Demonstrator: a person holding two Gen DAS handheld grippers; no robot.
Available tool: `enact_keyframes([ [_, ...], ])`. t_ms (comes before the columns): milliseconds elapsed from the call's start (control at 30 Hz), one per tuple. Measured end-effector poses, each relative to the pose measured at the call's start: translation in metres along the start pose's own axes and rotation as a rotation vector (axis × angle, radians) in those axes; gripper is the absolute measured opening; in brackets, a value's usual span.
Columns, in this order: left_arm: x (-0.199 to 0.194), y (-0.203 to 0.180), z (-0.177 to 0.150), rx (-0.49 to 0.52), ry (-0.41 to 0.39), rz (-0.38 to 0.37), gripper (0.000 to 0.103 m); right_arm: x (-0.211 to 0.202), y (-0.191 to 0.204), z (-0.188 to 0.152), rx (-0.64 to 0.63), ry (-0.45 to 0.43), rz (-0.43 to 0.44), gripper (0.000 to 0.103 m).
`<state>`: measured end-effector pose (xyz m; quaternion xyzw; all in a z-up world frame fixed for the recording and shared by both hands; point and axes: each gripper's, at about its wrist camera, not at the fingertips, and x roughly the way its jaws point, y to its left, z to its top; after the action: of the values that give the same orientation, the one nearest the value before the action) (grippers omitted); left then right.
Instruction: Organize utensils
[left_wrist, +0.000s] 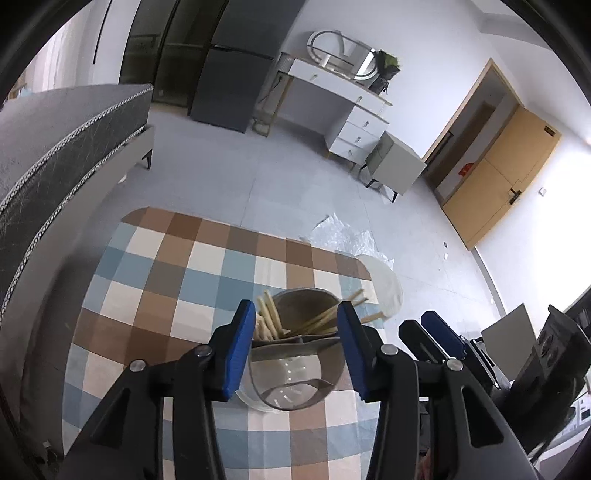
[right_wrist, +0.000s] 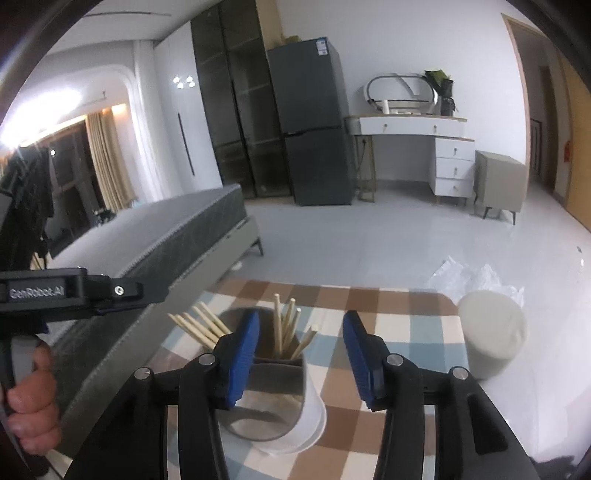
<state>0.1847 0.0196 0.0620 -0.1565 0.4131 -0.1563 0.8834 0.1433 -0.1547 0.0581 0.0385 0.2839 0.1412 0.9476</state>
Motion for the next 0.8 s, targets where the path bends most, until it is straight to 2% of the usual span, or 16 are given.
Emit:
enact_keyframes([
  [67,-0.003,-0.004,-0.001,0.021,-0.012,0.009,0.042,-0.011,0.002,0.002,-0.002,-0.018,-0.002,0.049],
  [133,-0.012,-0.010,-0.007,0.055,-0.040,0.028,0.051,-0.022,0.004,0.003,0.005,-0.038,-0.002,0.049],
  [233,-0.024,-0.013,-0.017,0.094,-0.087,0.052,0.060,-0.038,0.006,0.000,0.014,-0.066,-0.007,0.058],
  [300,-0.032,-0.013,-0.026,0.116,-0.119,0.077,0.061,-0.048,0.007,-0.004,0.026,-0.083,-0.010,0.058],
  [400,-0.041,-0.007,-0.039,0.109,-0.147,0.113,0.064,-0.062,0.010,-0.011,0.030,-0.102,-0.012,0.059],
  [500,-0.051,-0.002,-0.046,0.087,-0.166,0.147,0.068,-0.076,0.014,-0.019,0.037,-0.125,-0.003,0.065],
  [600,-0.068,-0.004,-0.054,0.103,-0.211,0.195,0.079,-0.090,0.021,-0.024,0.027,-0.148,0.009,0.071],
  [700,-0.084,-0.010,-0.063,0.116,-0.245,0.219,0.085,-0.106,0.032,-0.032,0.006,-0.184,0.022,0.078],
  [800,-0.101,-0.018,-0.069,0.125,-0.269,0.223,0.087,-0.121,0.040,-0.036,0.004,-0.221,0.030,0.084],
])
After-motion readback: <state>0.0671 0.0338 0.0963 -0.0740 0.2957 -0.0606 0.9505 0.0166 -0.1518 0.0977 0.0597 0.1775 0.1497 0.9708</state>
